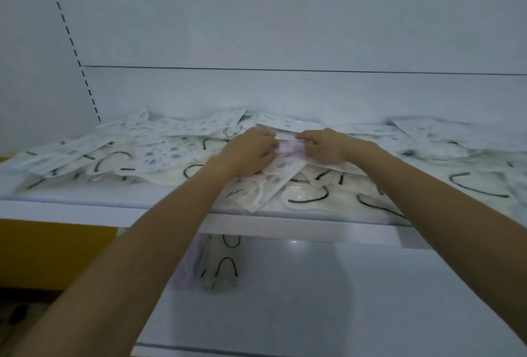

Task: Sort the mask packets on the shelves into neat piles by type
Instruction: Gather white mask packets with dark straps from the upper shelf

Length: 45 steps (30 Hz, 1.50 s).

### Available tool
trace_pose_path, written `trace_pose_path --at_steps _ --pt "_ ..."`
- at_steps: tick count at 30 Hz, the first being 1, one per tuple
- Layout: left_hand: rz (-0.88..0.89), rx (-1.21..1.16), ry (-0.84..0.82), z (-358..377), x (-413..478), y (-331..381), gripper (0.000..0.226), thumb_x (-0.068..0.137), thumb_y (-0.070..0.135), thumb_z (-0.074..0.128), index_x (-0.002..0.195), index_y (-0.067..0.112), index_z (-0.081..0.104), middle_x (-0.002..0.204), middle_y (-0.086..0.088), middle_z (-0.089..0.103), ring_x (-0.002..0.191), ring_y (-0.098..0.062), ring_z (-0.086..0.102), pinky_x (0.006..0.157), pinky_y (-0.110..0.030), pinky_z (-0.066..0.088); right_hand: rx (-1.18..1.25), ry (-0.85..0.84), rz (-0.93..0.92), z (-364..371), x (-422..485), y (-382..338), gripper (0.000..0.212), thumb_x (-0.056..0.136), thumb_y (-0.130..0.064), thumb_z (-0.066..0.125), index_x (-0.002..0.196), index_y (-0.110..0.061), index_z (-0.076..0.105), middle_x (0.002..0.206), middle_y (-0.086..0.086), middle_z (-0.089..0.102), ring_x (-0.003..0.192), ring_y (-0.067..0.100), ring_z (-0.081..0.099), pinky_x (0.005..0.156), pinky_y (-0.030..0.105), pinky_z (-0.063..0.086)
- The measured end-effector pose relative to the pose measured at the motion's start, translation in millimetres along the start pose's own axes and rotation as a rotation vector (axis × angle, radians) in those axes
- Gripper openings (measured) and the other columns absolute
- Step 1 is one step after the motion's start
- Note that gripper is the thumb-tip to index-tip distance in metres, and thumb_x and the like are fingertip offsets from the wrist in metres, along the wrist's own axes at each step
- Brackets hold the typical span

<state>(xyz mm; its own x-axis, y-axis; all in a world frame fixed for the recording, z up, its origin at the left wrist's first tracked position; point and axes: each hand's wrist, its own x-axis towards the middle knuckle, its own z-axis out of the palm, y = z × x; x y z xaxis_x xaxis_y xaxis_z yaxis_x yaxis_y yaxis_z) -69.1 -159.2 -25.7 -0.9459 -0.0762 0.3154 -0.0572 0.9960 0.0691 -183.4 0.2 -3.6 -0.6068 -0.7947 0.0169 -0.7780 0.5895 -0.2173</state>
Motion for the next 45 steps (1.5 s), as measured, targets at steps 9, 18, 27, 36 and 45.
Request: trace_pose_path --at_steps 9,18,27,36,45 --pt "-0.114 -0.132 0.258 -20.0 12.0 5.7 0.021 0.095 0.016 0.047 0.110 0.012 0.060 0.108 -0.009 0.065 0.102 -0.025 0.056 0.083 -0.034 0.044 0.192 0.087 -0.035 -19.0 16.1 31.3 0.038 0.098 -0.017 0.037 0.135 -0.014 0.046 0.143 0.004 0.043 0.122 0.017 0.043 0.099 0.025 0.030" --pt "-0.022 -0.091 0.159 -23.5 -9.8 20.8 0.014 0.092 0.019 0.049 0.099 0.016 0.061 0.098 -0.001 0.066 0.092 -0.021 0.060 0.080 -0.038 0.050 -0.028 -0.121 -0.143 -32.0 -12.3 39.8 0.077 0.078 -0.046 0.068 0.143 -0.033 0.029 0.149 -0.012 0.031 0.134 0.013 0.033 0.110 0.033 0.027" --pt "-0.064 -0.089 -0.293 -39.6 -33.5 19.4 0.018 0.086 0.040 0.061 0.092 0.024 0.063 0.106 0.011 0.062 0.099 -0.007 0.054 0.089 -0.027 0.043 0.048 -0.200 0.091 -47.6 -42.8 96.0 0.055 0.088 -0.027 0.062 0.139 -0.027 0.041 0.151 -0.007 0.029 0.140 0.014 0.024 0.113 0.031 0.018" --pt "-0.396 -0.029 -0.216 -17.2 -6.3 30.5 0.069 0.086 0.055 0.054 0.137 0.010 0.037 0.129 -0.010 0.054 0.116 -0.027 0.050 0.092 -0.034 0.040 -0.014 0.343 -0.062 -38.0 -34.0 73.0 0.026 0.091 -0.009 0.050 0.109 -0.012 0.069 0.116 0.014 0.060 0.103 0.025 0.055 0.081 0.023 0.036" --pt "-0.423 -0.234 -0.231 -38.4 -1.4 36.6 0.081 0.070 0.033 0.080 0.138 0.022 0.039 0.144 -0.003 0.038 0.125 -0.022 0.043 0.090 -0.029 0.038 0.357 0.188 -0.010 -28.0 -49.7 69.0 0.075 0.084 -0.032 0.066 0.145 -0.022 0.024 0.121 0.003 0.059 0.103 0.020 0.059 0.082 0.025 0.046"
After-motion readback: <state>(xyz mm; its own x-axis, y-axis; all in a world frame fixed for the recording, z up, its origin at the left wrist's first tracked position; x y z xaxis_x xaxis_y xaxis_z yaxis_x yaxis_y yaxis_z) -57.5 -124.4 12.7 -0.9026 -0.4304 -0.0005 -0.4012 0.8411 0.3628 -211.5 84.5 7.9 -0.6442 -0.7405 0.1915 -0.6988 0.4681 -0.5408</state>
